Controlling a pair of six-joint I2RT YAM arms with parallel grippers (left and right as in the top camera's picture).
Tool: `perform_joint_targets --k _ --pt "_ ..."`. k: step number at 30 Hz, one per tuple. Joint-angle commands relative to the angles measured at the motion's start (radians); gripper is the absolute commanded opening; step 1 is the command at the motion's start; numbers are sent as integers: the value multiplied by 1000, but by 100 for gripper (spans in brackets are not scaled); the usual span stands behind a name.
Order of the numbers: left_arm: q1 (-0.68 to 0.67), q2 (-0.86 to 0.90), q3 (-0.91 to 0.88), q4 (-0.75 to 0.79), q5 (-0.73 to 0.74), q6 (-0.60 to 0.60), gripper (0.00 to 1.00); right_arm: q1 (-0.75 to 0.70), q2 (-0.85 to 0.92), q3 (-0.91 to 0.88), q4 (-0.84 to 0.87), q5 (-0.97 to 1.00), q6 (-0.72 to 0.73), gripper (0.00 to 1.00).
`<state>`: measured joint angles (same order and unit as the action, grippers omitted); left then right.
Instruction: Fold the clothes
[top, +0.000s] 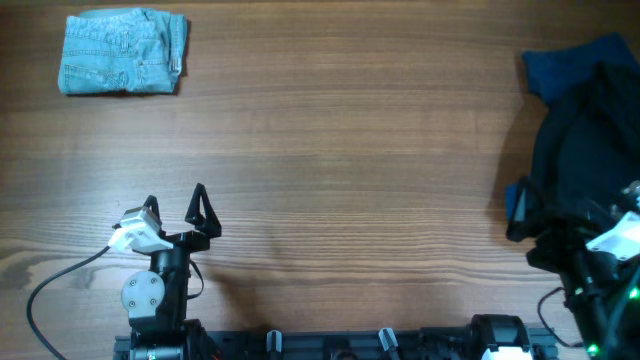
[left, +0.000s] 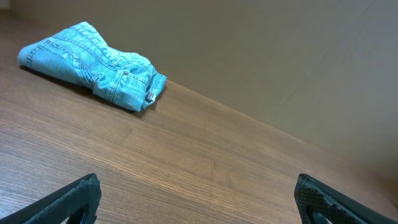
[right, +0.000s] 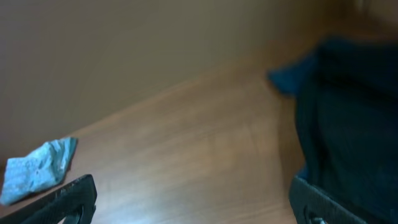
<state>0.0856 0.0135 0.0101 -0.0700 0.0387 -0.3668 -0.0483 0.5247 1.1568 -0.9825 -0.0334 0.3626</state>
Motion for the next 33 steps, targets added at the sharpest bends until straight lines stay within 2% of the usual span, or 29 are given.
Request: perform_joint_targets --k 1,8,15,23,26,33 --pt "6 -11 -5 -6 -14 19 100 -14 -128 -211 166 -157 -134 100" --pt "6 -11 -5 -6 -14 19 100 -14 -330 -587 488 -242 -116 100" --pt "6 -11 -5 -6 -14 19 100 -14 -468 -869 761 -316 -89 100" --pt "6 -11 -5 -6 -14 19 100 -14 -521 -1022 941 -249 -32 100" --pt "6 -11 -5 -6 -14 19 100 -14 -521 -1054 951 -171 44 100" --pt "6 -11 -5 -6 -14 20 100 -14 -521 -1107 975 -116 53 100"
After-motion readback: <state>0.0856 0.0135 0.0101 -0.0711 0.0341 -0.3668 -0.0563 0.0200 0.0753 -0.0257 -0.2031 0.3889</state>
